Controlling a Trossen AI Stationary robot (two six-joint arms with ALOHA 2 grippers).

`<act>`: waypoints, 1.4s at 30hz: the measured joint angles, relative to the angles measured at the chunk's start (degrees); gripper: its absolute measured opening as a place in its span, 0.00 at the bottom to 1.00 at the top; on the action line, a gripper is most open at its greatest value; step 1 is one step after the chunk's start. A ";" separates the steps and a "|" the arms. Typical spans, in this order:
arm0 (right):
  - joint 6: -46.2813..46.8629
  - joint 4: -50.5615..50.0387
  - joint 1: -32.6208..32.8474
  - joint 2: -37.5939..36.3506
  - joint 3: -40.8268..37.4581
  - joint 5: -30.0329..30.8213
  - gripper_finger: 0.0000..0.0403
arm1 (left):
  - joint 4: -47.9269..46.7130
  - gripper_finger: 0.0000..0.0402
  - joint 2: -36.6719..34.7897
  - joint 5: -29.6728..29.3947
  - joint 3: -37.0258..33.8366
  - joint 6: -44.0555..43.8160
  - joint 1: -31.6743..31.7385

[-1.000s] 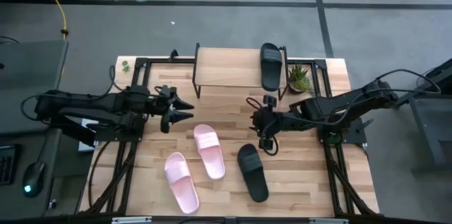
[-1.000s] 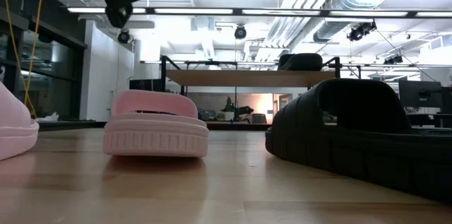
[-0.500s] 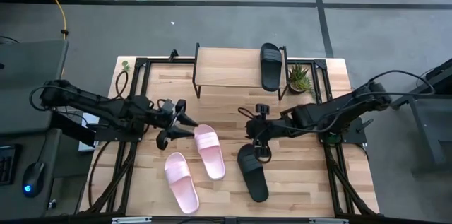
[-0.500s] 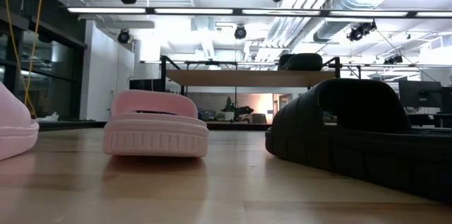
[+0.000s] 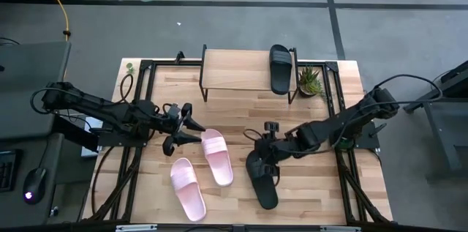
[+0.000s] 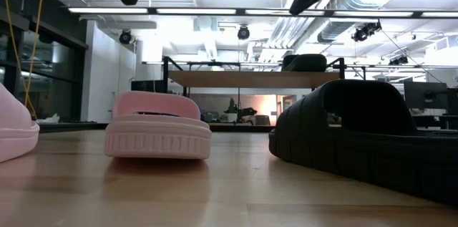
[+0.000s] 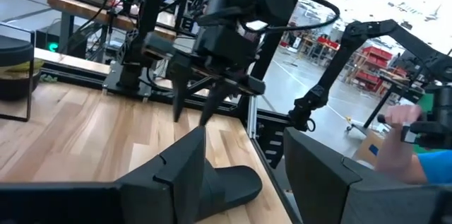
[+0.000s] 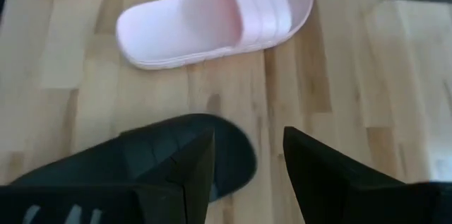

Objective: Pick and place slides into the shelf
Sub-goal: Put the black slipper on the shelf

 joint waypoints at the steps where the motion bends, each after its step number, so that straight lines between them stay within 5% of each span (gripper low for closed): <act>1: 1.16 -0.30 0.57 0.09 0.00 -0.01 0.40 | 0.02 0.44 0.00 -0.08 0.00 0.00 0.00; 19: 1.30 -0.72 10.00 1.51 0.00 6.84 0.40 | 0.04 0.44 0.00 -2.63 0.00 -0.47 0.00; 42: 4.29 -0.06 13.39 9.04 0.00 2.96 0.40 | -0.86 0.44 0.00 -2.48 0.00 -3.45 0.00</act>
